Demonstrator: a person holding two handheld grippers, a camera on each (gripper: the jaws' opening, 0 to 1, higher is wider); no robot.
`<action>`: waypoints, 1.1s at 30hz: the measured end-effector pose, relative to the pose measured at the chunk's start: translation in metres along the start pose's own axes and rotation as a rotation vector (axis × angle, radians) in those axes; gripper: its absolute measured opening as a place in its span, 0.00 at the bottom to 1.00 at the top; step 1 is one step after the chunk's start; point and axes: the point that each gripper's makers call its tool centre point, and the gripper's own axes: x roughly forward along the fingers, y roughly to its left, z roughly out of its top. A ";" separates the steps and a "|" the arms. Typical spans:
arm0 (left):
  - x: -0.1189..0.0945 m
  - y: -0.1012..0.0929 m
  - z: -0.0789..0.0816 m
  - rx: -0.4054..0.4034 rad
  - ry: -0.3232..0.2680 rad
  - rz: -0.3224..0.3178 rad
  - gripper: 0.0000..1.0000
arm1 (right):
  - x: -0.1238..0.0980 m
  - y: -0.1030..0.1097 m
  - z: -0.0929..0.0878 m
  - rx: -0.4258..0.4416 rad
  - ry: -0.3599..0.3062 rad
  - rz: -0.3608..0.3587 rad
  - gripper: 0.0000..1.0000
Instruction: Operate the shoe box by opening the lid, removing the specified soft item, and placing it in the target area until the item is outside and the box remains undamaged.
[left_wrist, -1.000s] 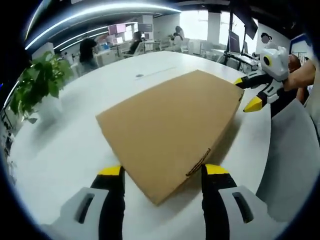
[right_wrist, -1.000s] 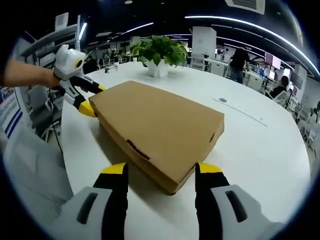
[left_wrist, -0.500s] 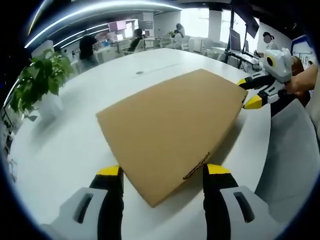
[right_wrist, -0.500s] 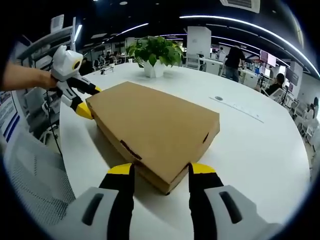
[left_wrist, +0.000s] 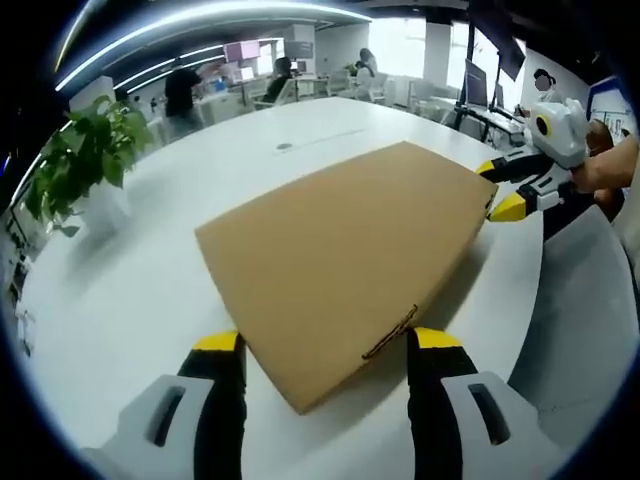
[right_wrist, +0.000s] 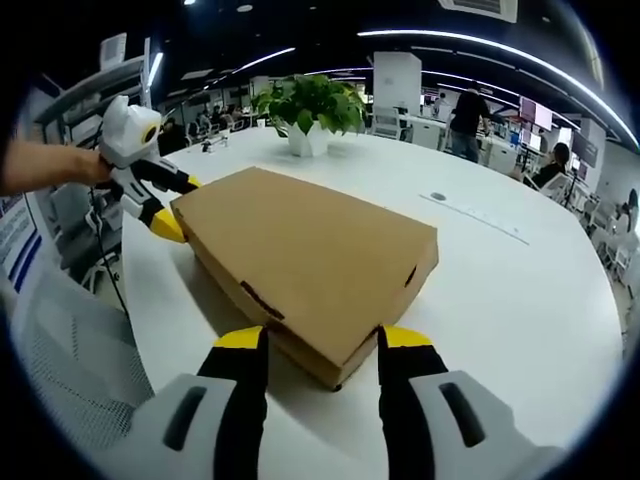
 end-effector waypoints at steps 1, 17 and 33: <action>-0.001 -0.001 0.001 -0.003 -0.007 0.001 0.65 | -0.001 0.000 0.001 0.004 -0.004 0.002 0.40; -0.017 -0.004 0.021 -0.070 -0.119 0.009 0.72 | -0.017 0.002 0.022 -0.018 -0.064 0.007 0.42; -0.034 0.007 0.052 -0.058 -0.233 0.077 0.67 | -0.034 -0.010 0.060 -0.071 -0.150 -0.018 0.36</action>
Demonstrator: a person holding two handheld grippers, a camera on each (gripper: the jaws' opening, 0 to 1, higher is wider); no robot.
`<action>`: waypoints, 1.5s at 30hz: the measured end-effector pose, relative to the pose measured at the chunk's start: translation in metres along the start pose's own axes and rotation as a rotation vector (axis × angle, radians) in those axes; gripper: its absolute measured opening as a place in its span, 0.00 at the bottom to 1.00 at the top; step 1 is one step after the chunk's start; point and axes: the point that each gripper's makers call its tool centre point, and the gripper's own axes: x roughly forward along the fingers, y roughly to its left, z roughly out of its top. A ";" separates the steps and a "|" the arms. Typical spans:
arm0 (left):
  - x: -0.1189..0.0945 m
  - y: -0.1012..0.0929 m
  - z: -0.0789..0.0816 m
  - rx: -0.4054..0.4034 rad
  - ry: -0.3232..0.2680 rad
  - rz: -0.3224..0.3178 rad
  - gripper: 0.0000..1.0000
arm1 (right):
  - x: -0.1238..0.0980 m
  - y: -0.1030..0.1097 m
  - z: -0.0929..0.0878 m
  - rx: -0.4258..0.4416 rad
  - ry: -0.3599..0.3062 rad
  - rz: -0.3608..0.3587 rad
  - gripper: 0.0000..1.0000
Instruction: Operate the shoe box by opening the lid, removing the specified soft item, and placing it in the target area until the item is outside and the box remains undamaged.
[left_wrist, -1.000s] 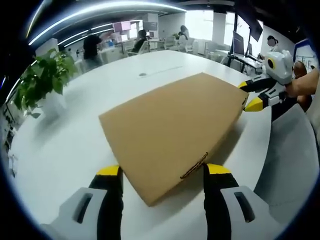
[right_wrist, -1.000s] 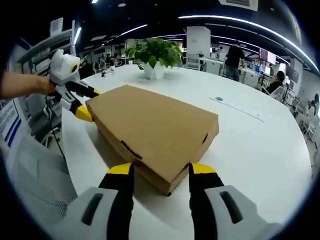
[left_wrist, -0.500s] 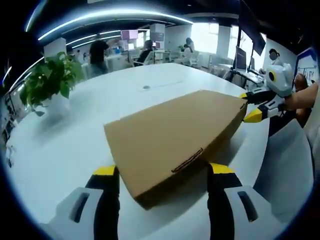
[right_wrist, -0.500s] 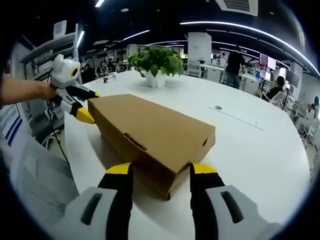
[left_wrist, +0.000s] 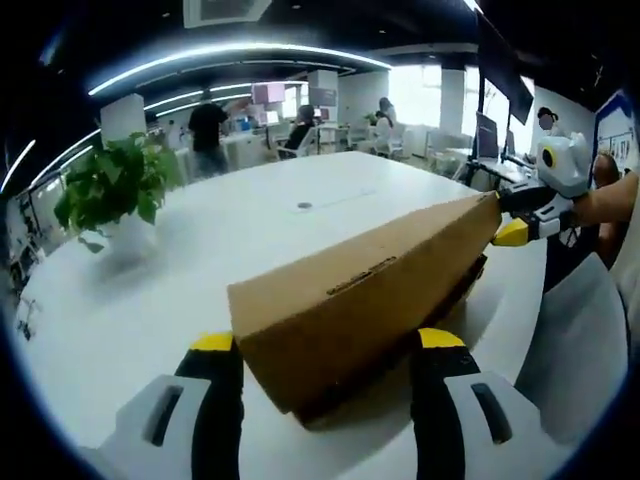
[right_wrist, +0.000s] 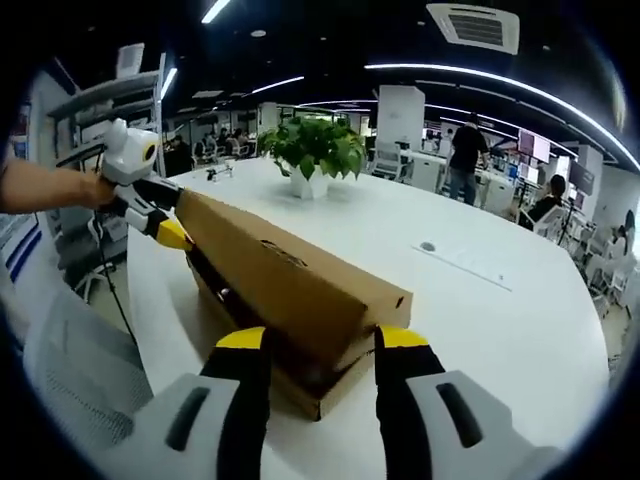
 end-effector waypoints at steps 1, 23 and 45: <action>0.000 0.001 0.002 0.000 -0.005 0.005 0.67 | 0.000 -0.002 0.003 -0.003 -0.006 -0.002 0.36; 0.003 0.026 0.050 -0.003 -0.074 0.106 0.46 | 0.009 -0.037 0.050 -0.073 -0.084 -0.029 0.27; 0.015 0.075 0.072 -0.038 -0.119 0.264 0.08 | 0.027 -0.067 0.073 -0.117 -0.104 -0.055 0.20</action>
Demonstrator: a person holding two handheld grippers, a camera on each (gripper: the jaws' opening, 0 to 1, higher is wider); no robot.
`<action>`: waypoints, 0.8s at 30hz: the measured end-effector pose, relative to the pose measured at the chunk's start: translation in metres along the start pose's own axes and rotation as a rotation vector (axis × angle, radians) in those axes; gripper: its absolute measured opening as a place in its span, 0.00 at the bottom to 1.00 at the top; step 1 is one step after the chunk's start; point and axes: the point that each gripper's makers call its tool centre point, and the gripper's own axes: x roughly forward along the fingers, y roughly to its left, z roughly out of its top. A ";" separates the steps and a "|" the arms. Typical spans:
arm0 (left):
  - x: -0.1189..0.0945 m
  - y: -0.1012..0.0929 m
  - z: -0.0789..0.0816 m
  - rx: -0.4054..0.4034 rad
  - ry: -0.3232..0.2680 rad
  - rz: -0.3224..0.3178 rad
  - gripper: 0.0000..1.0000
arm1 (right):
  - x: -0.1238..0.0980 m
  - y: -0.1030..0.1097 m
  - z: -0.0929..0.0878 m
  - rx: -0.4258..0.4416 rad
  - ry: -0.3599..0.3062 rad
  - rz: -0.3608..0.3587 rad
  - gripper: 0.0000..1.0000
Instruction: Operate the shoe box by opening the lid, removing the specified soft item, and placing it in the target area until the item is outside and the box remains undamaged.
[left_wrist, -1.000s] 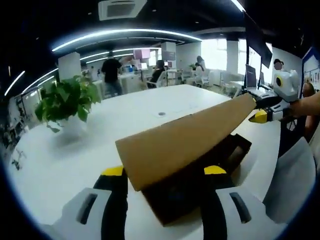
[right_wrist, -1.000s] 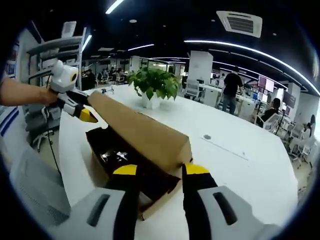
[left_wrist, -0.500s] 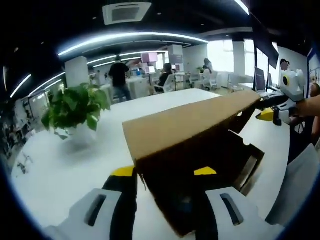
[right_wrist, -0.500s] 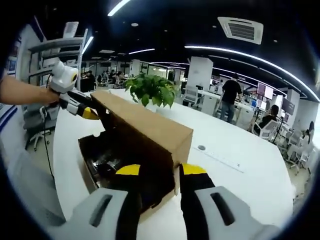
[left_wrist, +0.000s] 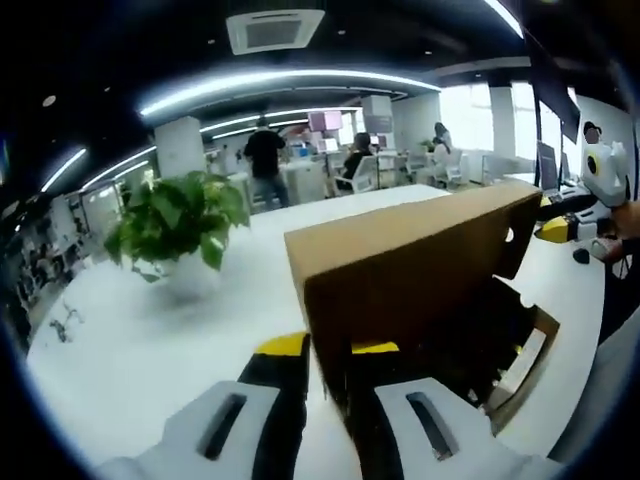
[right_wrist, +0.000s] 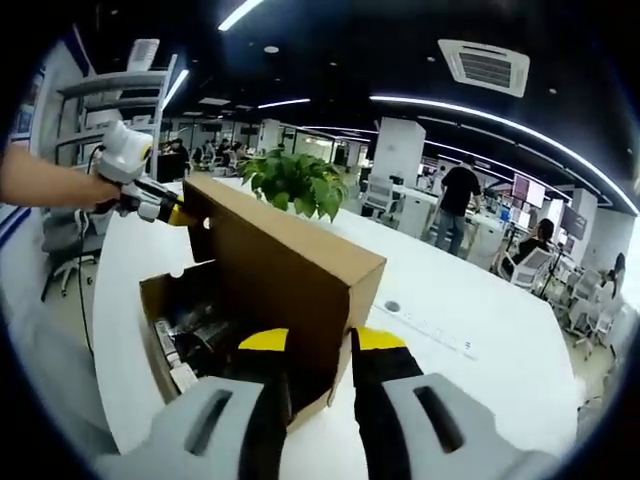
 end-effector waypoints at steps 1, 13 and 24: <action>0.001 0.001 0.001 -0.002 -0.003 0.005 0.07 | 0.001 -0.001 0.001 0.000 -0.001 -0.002 0.20; 0.011 0.011 0.007 -0.019 -0.016 0.037 0.00 | 0.012 -0.014 0.004 -0.007 -0.011 -0.017 0.17; 0.020 0.018 0.011 -0.031 -0.031 0.043 0.00 | 0.018 -0.025 -0.024 0.032 0.047 -0.026 0.08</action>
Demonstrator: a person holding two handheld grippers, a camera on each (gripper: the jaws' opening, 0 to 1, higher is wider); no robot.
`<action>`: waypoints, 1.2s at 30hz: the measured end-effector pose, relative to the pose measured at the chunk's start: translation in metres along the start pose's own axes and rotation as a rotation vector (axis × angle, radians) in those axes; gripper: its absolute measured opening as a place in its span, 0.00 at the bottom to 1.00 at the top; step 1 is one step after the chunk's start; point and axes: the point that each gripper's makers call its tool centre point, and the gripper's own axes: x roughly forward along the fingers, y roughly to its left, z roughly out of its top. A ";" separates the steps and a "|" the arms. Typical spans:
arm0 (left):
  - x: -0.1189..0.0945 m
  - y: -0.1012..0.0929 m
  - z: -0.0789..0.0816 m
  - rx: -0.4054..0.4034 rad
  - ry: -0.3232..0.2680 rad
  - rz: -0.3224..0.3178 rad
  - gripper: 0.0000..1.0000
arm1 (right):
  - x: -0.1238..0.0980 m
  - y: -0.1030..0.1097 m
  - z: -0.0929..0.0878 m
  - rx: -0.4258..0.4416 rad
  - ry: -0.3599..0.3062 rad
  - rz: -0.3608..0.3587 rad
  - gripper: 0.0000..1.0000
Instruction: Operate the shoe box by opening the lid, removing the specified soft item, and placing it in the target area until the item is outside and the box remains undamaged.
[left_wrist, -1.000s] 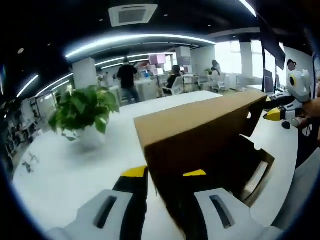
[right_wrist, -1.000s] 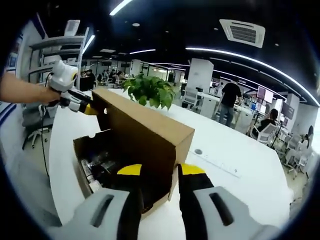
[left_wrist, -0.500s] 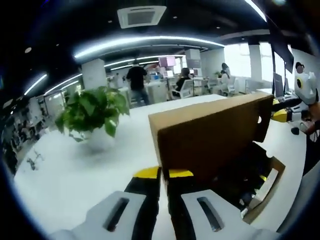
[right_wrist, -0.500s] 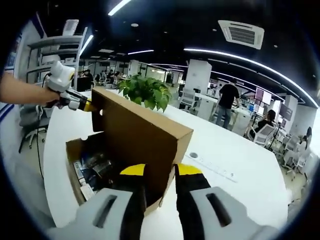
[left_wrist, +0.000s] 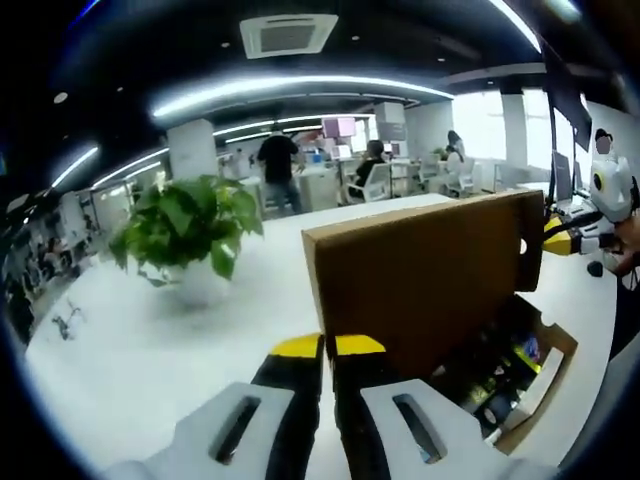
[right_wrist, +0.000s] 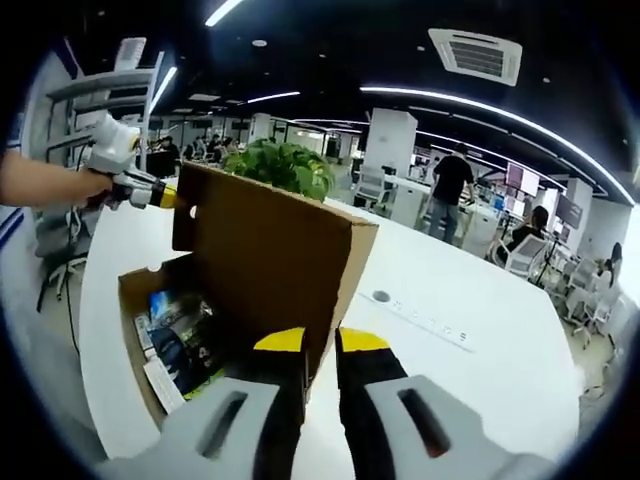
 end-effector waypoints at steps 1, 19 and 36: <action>0.001 0.000 0.000 -0.001 -0.001 0.000 0.00 | 0.001 0.000 -0.005 0.001 0.010 0.000 0.08; 0.021 0.006 0.004 -0.033 -0.006 -0.012 0.00 | 0.015 0.000 -0.046 0.066 0.101 0.006 0.05; 0.040 0.010 0.005 -0.037 0.012 -0.025 0.00 | 0.036 0.000 -0.059 0.145 0.137 -0.003 0.01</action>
